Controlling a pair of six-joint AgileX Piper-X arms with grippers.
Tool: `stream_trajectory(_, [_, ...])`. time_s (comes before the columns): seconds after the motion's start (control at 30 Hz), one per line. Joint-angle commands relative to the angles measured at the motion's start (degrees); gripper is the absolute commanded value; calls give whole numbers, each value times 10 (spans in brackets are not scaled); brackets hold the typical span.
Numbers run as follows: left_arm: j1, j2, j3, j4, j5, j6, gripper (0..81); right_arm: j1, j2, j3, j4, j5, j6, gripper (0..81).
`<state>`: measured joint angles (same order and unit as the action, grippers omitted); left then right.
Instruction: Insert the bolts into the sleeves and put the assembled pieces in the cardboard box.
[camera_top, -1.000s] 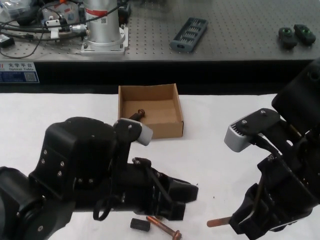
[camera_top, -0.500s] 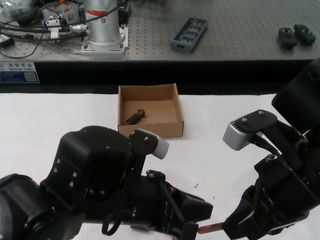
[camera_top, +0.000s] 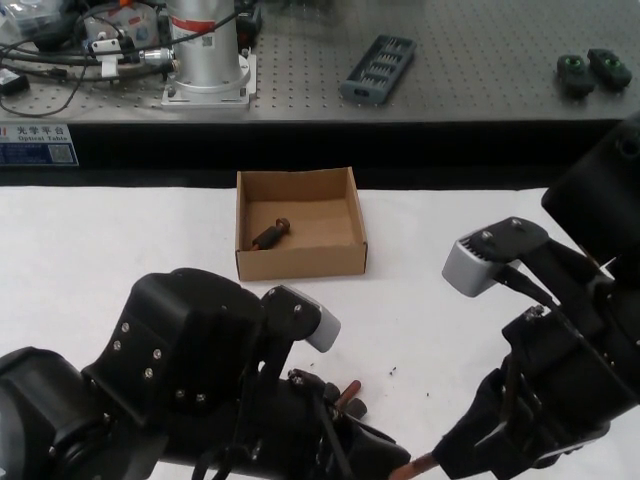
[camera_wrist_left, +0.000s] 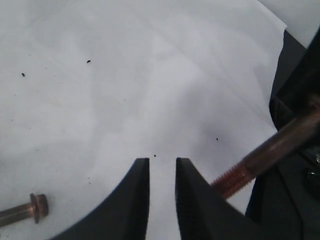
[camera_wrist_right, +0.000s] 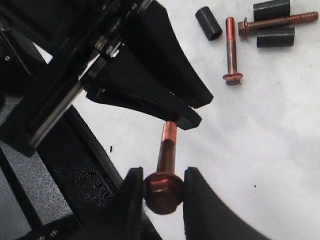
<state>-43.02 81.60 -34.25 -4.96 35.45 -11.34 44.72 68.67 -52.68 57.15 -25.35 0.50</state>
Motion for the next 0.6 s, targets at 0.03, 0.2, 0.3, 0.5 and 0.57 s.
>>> stream_trajectory(0.03, [-3,2,-4,-2,30,13,150,1,-8,-2,-26,-25,2,106])
stream_trajectory(0.2, [-6,2,-4,-3,51,6,150,1,-8,-2,-44,-25,-2,106])
stream_trajectory(0.3, [-18,2,-4,-3,52,2,150,1,-8,-2,-67,-25,4,106])
stream_trajectory(0.5, [-37,2,-4,-3,53,-7,150,0,-8,-2,-75,-43,9,106])
stream_trajectory(0.57, [-37,2,-4,-3,60,-7,150,-1,-8,-2,-79,-53,10,106])
